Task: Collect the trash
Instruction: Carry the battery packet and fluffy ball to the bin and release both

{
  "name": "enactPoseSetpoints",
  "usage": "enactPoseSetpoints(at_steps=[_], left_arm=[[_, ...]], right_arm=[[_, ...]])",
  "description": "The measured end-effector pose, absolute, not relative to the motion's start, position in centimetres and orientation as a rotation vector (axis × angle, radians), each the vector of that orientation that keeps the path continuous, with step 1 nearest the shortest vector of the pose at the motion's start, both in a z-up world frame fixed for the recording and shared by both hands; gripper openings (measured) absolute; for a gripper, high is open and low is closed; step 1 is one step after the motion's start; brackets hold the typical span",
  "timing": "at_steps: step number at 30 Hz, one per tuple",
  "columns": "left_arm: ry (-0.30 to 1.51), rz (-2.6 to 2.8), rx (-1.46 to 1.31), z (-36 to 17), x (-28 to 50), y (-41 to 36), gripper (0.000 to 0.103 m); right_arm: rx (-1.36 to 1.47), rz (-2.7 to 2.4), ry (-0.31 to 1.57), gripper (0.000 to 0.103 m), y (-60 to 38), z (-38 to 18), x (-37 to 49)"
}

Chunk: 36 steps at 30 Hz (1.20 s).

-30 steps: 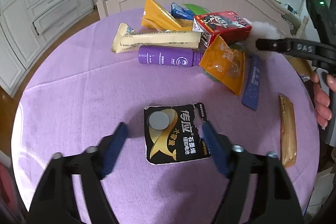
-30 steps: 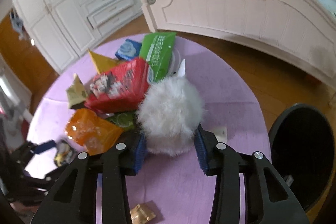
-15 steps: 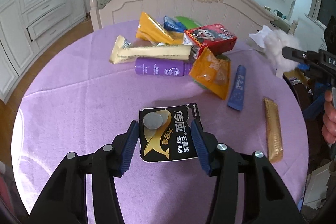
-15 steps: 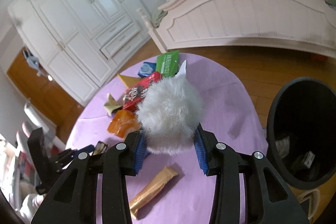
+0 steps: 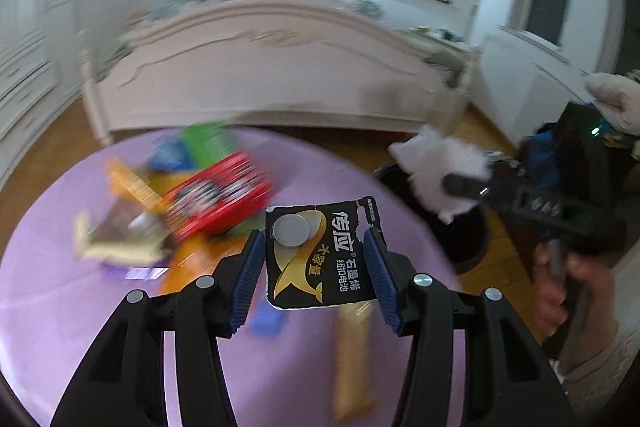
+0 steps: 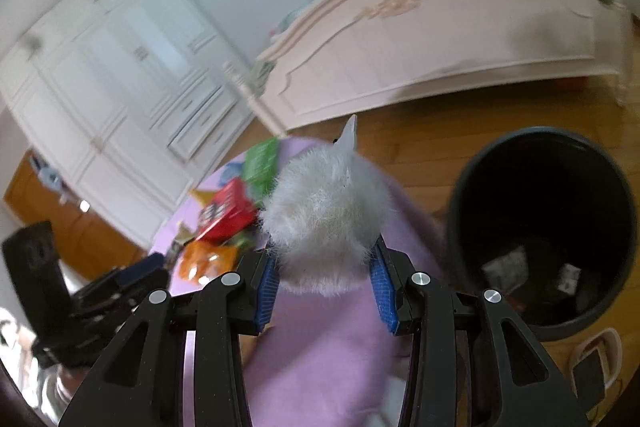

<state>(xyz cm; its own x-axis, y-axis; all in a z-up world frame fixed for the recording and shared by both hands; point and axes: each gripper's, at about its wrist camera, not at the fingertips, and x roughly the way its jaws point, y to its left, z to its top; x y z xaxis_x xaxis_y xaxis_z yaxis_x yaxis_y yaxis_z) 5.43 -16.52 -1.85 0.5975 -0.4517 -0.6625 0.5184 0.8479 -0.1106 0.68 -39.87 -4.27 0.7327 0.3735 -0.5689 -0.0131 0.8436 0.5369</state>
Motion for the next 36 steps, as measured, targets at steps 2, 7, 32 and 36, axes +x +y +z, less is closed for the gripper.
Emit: enactPoseSetpoints(at_steps=[2,7,32,36], left_arm=[[0.744,-0.611,0.104,-2.0,6.2,-19.0,0.051],[0.793,-0.726,0.105,-3.3,8.9,-25.2,0.051],[0.962,-0.839,0.285,-9.4,12.7,-39.1,0.053],[0.927,-0.837,0.295,-9.0,12.6,-39.4,0.073]], right_arm=[[0.556,0.179,0.722,0.041,-42.0,-4.7,0.5],[0.600,0.085,0.739,0.041,-46.7,-6.7,0.4],[0.783,-0.075,0.847,0.048,-55.1,-17.2,-0.4],[0.771,-0.092,0.827,0.065,-55.2,-16.7,-0.7]])
